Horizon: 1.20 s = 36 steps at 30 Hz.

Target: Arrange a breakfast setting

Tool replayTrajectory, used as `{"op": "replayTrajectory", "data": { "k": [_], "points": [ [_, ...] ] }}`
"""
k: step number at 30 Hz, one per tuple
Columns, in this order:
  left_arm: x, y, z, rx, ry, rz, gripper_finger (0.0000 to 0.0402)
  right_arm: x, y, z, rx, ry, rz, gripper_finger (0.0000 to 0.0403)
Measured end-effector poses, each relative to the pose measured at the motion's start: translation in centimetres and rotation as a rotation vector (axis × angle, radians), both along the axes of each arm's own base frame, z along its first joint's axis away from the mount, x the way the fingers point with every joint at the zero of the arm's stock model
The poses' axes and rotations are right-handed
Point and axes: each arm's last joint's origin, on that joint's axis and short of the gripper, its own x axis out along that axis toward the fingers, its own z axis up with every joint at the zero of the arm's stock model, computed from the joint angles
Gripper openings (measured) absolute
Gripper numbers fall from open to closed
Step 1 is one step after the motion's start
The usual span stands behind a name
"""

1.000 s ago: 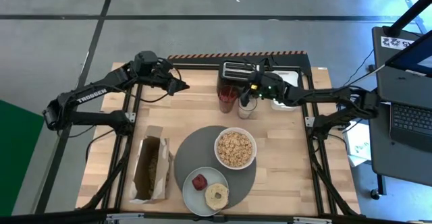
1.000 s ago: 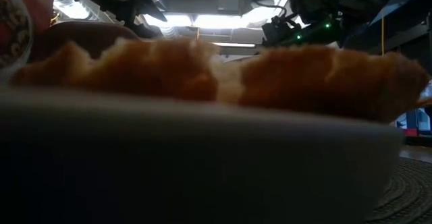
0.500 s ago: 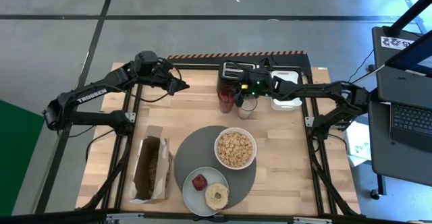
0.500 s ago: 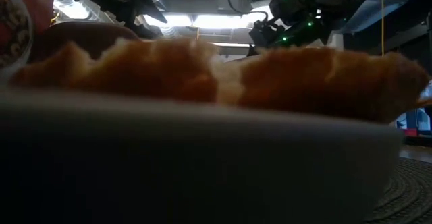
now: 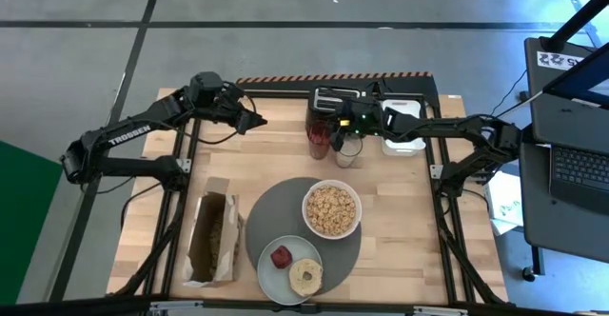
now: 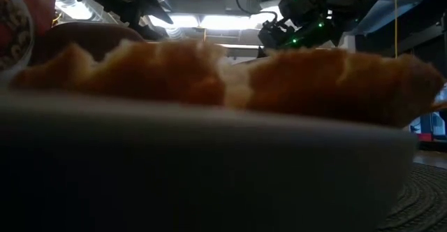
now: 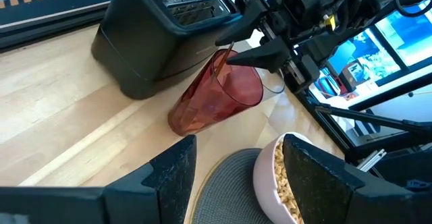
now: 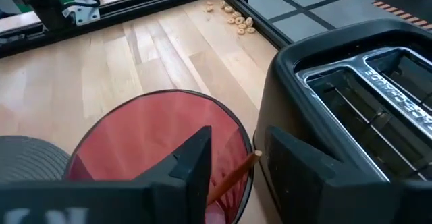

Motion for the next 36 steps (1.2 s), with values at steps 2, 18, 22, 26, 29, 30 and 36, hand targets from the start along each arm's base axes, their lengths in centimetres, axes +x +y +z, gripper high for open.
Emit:
{"op": "replayTrajectory", "data": {
  "k": [2, 18, 22, 26, 29, 30, 36],
  "points": [
    [0.0, 0.0, 0.0, 0.000, 0.000, 0.000, 0.0211, 0.0, 0.0, 0.0, -0.014, 0.004, 0.007, 0.0123],
    [0.0, 0.1, 0.0, 0.008, 0.005, 0.016, 0.0211, 0.2, -0.1, 0.6, -0.067, -0.049, 0.022, 0.0023],
    [0.0, 0.1, 0.0, 0.009, 0.006, 0.017, 0.0211, 0.2, -0.1, 0.5, -0.064, -0.042, 0.021, 0.0022],
    [0.0, 0.1, 0.0, 0.010, 0.007, 0.021, 0.0211, 0.2, -0.1, 0.6, -0.063, -0.043, 0.023, 0.0022],
    [0.0, 0.1, 0.0, 0.010, 0.007, 0.020, 0.0211, 0.3, 0.0, 0.8, -0.052, -0.073, 0.047, 0.0022],
    [0.0, 0.1, 0.0, 0.008, 0.006, 0.016, 0.0211, 0.4, 0.0, 1.1, -0.053, -0.085, 0.052, 0.0022],
    [0.1, -0.2, 0.0, 0.128, 0.025, -0.062, 0.0211, 1.4, 0.1, 5.7, -0.084, -0.114, 0.143, 0.0021]
  ]
}}
